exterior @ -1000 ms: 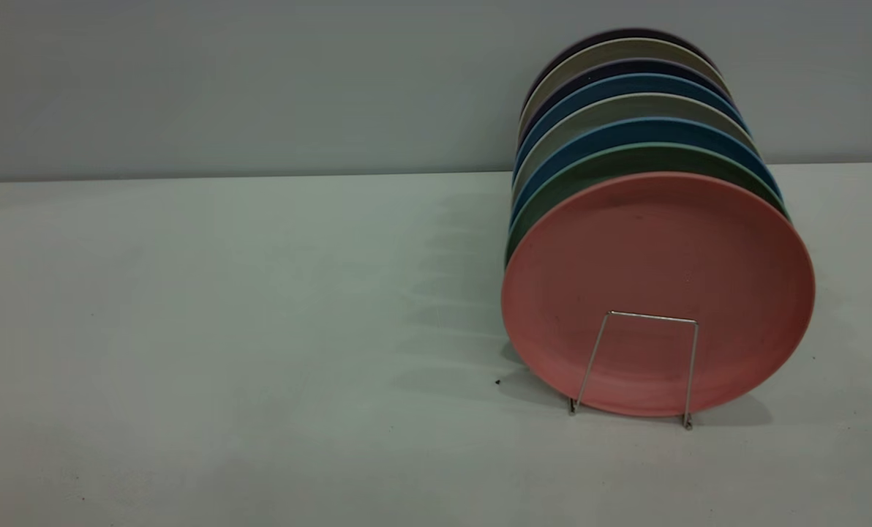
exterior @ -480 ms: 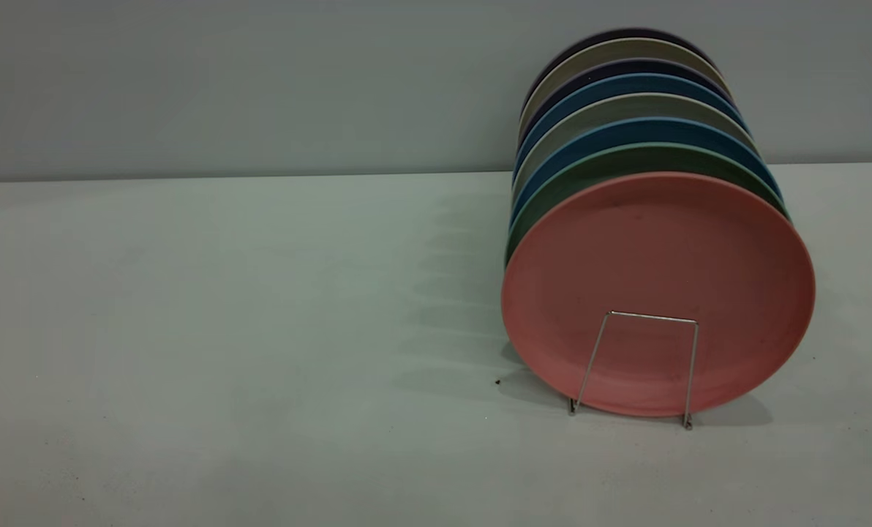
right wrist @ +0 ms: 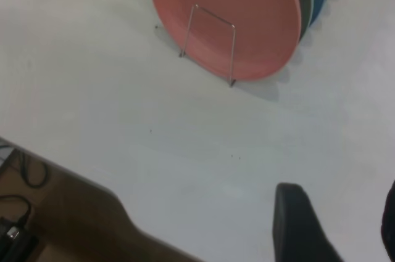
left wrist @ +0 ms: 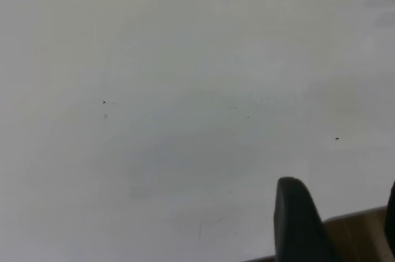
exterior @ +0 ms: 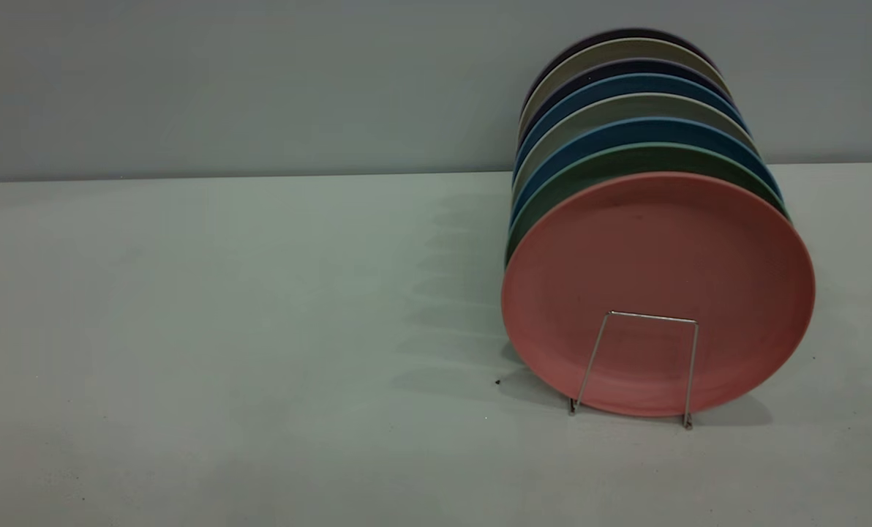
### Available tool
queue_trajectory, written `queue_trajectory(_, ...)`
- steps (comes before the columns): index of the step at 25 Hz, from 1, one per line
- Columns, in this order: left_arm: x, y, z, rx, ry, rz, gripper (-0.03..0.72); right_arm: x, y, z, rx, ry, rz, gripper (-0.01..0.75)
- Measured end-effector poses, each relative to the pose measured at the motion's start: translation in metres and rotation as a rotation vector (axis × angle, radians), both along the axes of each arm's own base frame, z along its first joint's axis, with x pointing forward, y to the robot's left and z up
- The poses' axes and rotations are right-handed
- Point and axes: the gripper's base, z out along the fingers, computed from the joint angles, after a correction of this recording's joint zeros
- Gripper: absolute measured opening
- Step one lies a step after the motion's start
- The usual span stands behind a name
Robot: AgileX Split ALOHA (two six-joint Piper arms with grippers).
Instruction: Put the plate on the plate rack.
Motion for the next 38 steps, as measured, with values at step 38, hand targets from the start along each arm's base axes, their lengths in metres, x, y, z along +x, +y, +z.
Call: queue_trajectory(38,-0.0005,-0.0026,0.0000,-0.001,0.000,0.152,0.381,-0.0013,0.0019,-0.0003,0.006,-0.024,-0.197,0.347)
